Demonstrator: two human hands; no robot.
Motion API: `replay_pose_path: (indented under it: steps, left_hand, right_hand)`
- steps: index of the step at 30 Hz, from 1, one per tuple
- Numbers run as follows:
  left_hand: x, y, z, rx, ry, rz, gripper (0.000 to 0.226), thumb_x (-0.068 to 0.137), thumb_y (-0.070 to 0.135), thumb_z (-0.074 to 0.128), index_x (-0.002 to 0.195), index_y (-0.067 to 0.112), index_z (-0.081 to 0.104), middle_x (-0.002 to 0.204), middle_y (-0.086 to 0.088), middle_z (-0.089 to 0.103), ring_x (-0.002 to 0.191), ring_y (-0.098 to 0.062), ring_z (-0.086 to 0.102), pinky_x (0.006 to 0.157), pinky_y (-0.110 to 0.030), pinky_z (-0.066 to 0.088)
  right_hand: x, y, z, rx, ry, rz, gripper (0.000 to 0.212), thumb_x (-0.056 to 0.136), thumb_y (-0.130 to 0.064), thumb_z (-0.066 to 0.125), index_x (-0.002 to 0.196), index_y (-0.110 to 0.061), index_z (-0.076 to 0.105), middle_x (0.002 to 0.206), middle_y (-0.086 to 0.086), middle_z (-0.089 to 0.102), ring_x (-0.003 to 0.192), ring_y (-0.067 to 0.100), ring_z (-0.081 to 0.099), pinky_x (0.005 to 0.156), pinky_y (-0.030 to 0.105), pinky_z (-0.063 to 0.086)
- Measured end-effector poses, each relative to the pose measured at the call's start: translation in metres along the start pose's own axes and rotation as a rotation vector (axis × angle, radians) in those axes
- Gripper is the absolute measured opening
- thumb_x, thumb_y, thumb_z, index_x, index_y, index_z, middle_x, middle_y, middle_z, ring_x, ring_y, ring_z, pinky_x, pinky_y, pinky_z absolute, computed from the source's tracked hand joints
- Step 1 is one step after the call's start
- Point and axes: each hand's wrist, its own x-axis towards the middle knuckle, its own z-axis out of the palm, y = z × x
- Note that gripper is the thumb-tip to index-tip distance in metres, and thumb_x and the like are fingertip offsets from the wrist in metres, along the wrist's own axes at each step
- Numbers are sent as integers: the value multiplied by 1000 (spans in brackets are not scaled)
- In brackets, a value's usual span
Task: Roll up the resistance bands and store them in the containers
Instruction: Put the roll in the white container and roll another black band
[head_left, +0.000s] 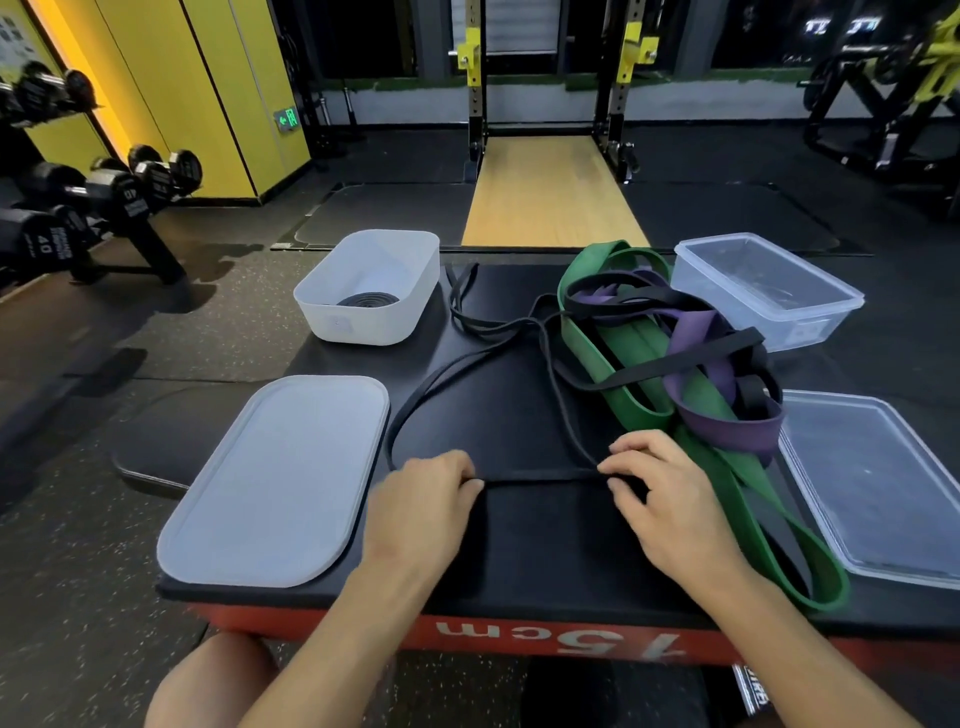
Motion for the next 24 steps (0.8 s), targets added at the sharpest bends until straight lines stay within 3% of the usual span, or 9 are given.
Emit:
replay_pose_path:
  steps: [3,7,10,14,16,18,20,24]
  left_hand:
    - [13,-5,3,-107,3,-15,10,101,36,61,105,29,68,97,10,66,98,-18,64,73,-33,44]
    - [36,7,15,-306,-4,30,23,100,25,62,121,25,71,126,9,66,120,-12,59,93,-25,45]
    - [49,19,22,-625,-112,6,46,100,32,65,145,28,56,144,11,58,135,-7,51,102,-20,35]
    - [69,24,27,-977,-197,-88,68,96,35,71,156,36,38,155,8,48,144,-10,42,111,-27,33]
    - [87,19,27,-856,-128,-148,68,95,40,70,155,33,40,155,1,48,144,-18,42,116,-37,35]
    - [105,15,24,-465,-15,-197,57,95,42,67,148,30,51,148,-7,49,138,-29,42,114,-47,39]
    - [115,13,19,-162,24,-232,43,97,39,63,139,32,60,140,-6,42,132,-32,38,110,-48,36]
    - [124,0,19,-100,-20,-179,30,92,38,65,119,27,69,128,-4,41,124,-32,39,108,-43,35]
  right_hand:
    - [-5,-4,-1,19,-22,29,27,80,-2,76,86,-27,69,104,-19,60,85,7,61,74,16,47]
    - [-7,-16,4,47,-80,46,35,72,-5,75,85,-33,59,91,-17,60,84,9,54,75,30,49]
    - [-8,-26,11,76,-163,-37,33,74,-7,74,89,-34,63,95,-20,62,88,7,54,77,24,46]
    - [-8,-33,18,117,-193,-65,32,78,-8,74,91,-36,67,97,-22,65,90,3,55,79,17,44]
    - [-9,-34,17,122,-185,-39,30,79,-10,74,92,-36,69,96,-23,66,91,3,56,79,16,44]
    - [-11,-36,16,100,-163,-33,28,79,-9,74,93,-34,71,91,-26,61,90,0,55,78,11,42]
    - [-13,-36,14,71,-91,2,25,79,-9,74,93,-29,72,85,-28,55,88,-5,53,76,7,39]
    - [-11,-34,16,19,-7,105,23,78,-10,73,91,-28,67,82,-23,52,82,-5,49,71,12,37]
